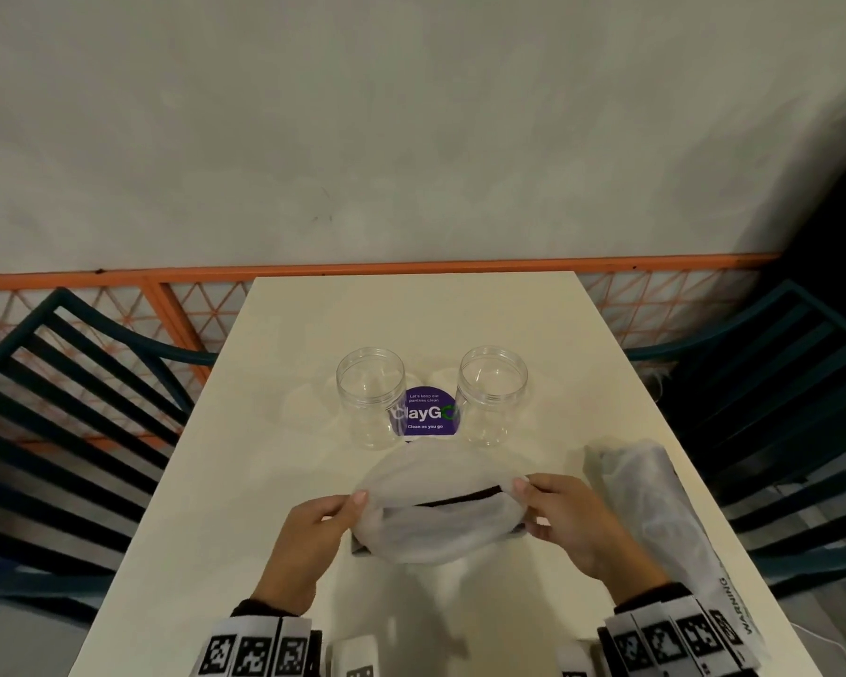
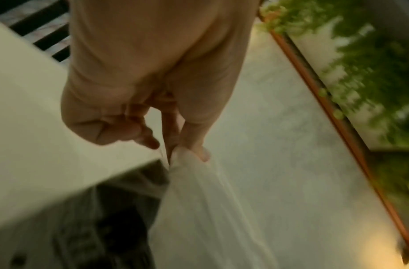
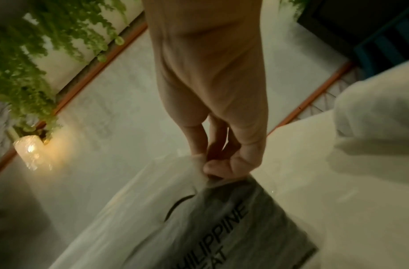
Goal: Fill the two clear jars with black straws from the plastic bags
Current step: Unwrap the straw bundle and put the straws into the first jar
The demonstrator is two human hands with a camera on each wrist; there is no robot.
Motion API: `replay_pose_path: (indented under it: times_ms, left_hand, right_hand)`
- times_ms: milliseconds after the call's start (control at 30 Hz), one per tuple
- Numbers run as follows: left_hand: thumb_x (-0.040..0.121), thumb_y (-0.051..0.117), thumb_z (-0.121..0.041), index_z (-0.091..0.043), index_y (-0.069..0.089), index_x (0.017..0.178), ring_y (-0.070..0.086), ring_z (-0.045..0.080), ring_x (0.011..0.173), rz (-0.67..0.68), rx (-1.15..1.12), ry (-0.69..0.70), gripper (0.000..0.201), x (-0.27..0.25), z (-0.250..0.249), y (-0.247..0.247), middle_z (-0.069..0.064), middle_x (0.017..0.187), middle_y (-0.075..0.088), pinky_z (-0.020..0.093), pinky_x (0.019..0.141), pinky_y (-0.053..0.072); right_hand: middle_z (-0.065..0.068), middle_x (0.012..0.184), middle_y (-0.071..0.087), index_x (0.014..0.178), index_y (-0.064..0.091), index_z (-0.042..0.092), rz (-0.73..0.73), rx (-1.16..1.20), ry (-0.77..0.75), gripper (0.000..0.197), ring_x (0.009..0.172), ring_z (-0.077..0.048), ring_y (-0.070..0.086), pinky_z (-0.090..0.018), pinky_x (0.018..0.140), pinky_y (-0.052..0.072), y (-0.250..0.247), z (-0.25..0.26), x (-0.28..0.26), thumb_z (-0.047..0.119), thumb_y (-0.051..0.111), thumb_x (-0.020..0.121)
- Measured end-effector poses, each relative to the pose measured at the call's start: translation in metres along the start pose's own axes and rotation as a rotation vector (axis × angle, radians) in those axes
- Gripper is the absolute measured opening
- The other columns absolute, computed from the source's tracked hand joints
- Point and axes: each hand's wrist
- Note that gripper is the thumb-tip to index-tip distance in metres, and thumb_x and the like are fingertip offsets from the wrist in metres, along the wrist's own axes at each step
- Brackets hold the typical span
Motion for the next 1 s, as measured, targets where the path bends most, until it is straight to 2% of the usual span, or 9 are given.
replay_pose_path:
  times_ms: [233,400,500,600,633,700,767,867,1000]
  left_hand:
    - [0.088,0.049,-0.027,0.005,0.064,0.107,0.051,0.024,0.096,0.176,-0.460,-0.306,0.040,0.005,-0.003,-0.018,0.013,0.102,0.064,0.032,0.082,0.038]
    - [0.094,0.040,-0.022,0.007,0.057,0.114,0.055,0.025,0.084,0.200,-0.563,-0.352,0.039,0.001,-0.008,-0.015,0.016,0.097,0.062,0.033,0.074,0.043]
    - [0.092,0.045,-0.027,0.000,0.064,0.104,0.052,0.020,0.083,0.184,-0.411,-0.300,0.035,0.001,-0.004,-0.010,0.009,0.095,0.063,0.030,0.072,0.040]
    - [0.083,0.060,-0.037,-0.006,0.065,0.088,0.053,0.018,0.088,0.184,-0.185,-0.206,0.031,-0.002,-0.006,-0.006,0.003,0.088,0.063,0.026,0.074,0.037]
    - [0.074,0.069,-0.042,-0.005,0.065,0.087,0.054,0.020,0.091,0.156,-0.100,-0.168,0.039,0.001,-0.002,-0.007,0.007,0.092,0.064,0.025,0.074,0.038]
    - [0.055,0.074,-0.051,-0.005,0.065,0.089,0.057,0.024,0.096,0.058,0.022,-0.128,0.057,0.006,0.007,-0.007,0.015,0.105,0.060,0.026,0.074,0.042]
    - [0.063,0.076,-0.041,-0.005,0.061,0.092,0.057,0.021,0.090,-0.003,0.115,-0.124,0.049,0.007,0.009,-0.005,0.016,0.108,0.057,0.025,0.069,0.042]
    - [0.077,0.070,-0.010,-0.009,0.041,0.107,0.053,0.015,0.075,-0.043,0.187,-0.083,0.042,0.006,0.008,-0.002,0.010,0.088,0.056,0.022,0.059,0.041]
    - [0.083,0.059,-0.010,-0.012,0.030,0.111,0.053,0.021,0.071,-0.176,0.257,0.025,0.040,0.008,0.006,0.004,0.006,0.074,0.049,0.026,0.058,0.042]
  right_hand:
    - [0.001,0.056,0.049,0.075,0.066,0.012,0.146,0.414,0.394,0.006,0.059,-0.011,0.042,-0.022,0.058,0.035,-0.015,0.004,-0.004,0.015,0.062,0.078]
    - [-0.001,0.057,0.055,0.068,0.066,0.012,0.131,0.487,0.411,0.022,0.066,-0.014,0.044,-0.025,0.059,0.033,-0.017,0.012,-0.009,0.015,0.051,0.084]
    - [-0.001,0.051,0.050,0.063,0.055,0.013,0.048,0.472,0.336,0.023,0.058,-0.014,0.041,-0.024,0.055,0.036,-0.013,0.007,-0.006,0.014,0.044,0.083]
    - [0.004,0.068,0.056,0.070,0.054,0.019,-0.013,0.311,0.159,0.017,0.071,-0.015,0.047,-0.028,0.069,0.034,-0.010,0.003,-0.004,0.027,0.051,0.084]
    - [0.004,0.081,0.058,0.077,0.058,0.020,0.016,0.213,0.121,0.019,0.081,-0.016,0.049,-0.030,0.076,0.033,-0.007,0.004,-0.006,0.039,0.057,0.076]
    - [0.002,0.105,0.051,0.098,0.058,0.017,0.082,-0.037,0.105,0.063,0.101,-0.019,0.047,-0.030,0.083,0.033,-0.002,0.004,-0.009,0.052,0.065,0.046]
    - [-0.002,0.119,0.042,0.112,0.049,0.012,0.098,-0.179,0.136,0.082,0.112,-0.021,0.042,-0.028,0.085,0.035,0.003,-0.001,-0.006,0.046,0.067,0.039]
    - [-0.007,0.126,0.037,0.098,0.054,0.012,0.137,-0.235,0.219,0.055,0.116,-0.025,0.039,-0.032,0.092,0.032,0.014,-0.002,-0.008,0.039,0.062,0.050]
    - [-0.009,0.120,0.040,0.116,0.039,0.006,0.046,-0.272,0.257,0.073,0.109,-0.026,0.042,-0.033,0.085,0.034,0.020,-0.006,-0.003,0.043,0.059,0.056]
Point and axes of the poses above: each hand's wrist, its own x-axis towards the middle knuckle, its own y-axis out of the palm, z = x × y
